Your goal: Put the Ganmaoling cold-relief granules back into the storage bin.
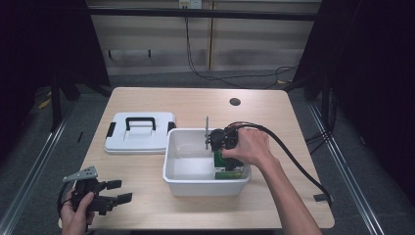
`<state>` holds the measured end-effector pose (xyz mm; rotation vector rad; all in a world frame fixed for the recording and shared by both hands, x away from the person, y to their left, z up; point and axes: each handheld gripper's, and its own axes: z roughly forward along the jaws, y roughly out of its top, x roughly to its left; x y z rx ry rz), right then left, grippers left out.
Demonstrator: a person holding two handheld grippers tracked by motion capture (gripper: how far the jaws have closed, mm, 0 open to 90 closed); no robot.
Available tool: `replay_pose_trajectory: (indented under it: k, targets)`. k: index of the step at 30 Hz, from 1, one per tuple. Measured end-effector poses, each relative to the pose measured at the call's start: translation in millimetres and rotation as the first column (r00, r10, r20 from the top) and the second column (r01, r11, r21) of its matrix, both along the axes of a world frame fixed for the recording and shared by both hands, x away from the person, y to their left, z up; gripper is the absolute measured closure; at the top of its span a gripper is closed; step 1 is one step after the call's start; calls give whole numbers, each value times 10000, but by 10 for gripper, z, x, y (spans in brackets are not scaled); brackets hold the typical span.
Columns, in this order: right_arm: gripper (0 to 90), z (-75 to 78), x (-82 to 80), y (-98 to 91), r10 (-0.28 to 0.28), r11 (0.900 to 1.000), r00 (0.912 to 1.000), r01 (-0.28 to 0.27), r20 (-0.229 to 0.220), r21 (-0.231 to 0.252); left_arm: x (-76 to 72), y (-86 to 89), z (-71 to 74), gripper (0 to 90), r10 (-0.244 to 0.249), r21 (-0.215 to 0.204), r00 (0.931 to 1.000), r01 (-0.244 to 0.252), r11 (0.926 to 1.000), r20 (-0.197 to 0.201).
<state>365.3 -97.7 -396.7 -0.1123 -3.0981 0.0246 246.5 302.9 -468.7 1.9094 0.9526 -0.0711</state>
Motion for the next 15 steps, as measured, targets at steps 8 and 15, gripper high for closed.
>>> replay_pose_trajectory:
  k: [8,15]
  targets:
    - [157,-99,-3,27,-47,9998,9999,44,-132,-181,-2,1,1,160,-5,-4,10000,5,10000,10]
    - [152,-184,-13,17,-223,9996,9997,221,-115,-148,-1,0,1,160,-1,-4,10000,1,10000,7]
